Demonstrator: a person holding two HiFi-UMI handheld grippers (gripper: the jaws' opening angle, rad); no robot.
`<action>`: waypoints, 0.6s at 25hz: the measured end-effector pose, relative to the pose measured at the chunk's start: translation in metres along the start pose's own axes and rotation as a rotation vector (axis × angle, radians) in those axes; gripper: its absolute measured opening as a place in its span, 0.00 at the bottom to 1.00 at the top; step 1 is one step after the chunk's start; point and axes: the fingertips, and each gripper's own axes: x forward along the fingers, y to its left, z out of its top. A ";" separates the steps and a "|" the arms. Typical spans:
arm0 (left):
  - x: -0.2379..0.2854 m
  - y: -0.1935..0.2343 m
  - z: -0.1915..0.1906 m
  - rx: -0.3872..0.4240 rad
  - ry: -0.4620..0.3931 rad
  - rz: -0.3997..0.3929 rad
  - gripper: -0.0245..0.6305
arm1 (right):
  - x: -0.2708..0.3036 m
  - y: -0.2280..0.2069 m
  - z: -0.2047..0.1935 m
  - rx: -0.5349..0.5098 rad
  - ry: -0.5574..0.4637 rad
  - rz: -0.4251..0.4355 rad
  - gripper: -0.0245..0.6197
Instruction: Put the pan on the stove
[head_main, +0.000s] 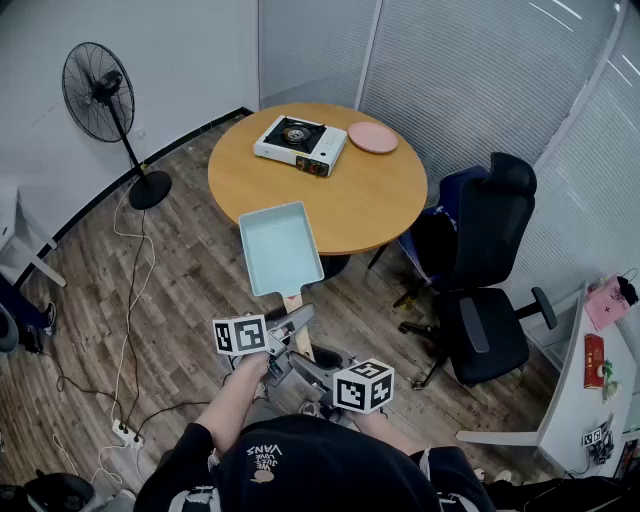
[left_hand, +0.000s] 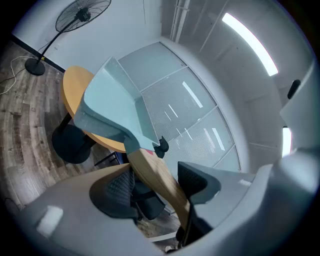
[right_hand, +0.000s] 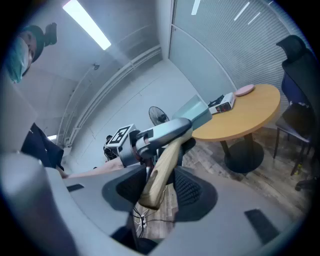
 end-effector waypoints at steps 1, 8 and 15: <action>0.000 -0.001 -0.003 -0.001 0.004 0.005 0.44 | -0.002 0.000 -0.002 0.005 0.001 0.003 0.31; 0.002 0.002 -0.004 0.005 -0.003 0.034 0.44 | -0.004 -0.003 -0.002 0.034 -0.011 0.047 0.31; 0.003 0.016 0.009 -0.002 0.007 0.032 0.44 | 0.014 -0.007 0.006 0.048 -0.016 0.042 0.31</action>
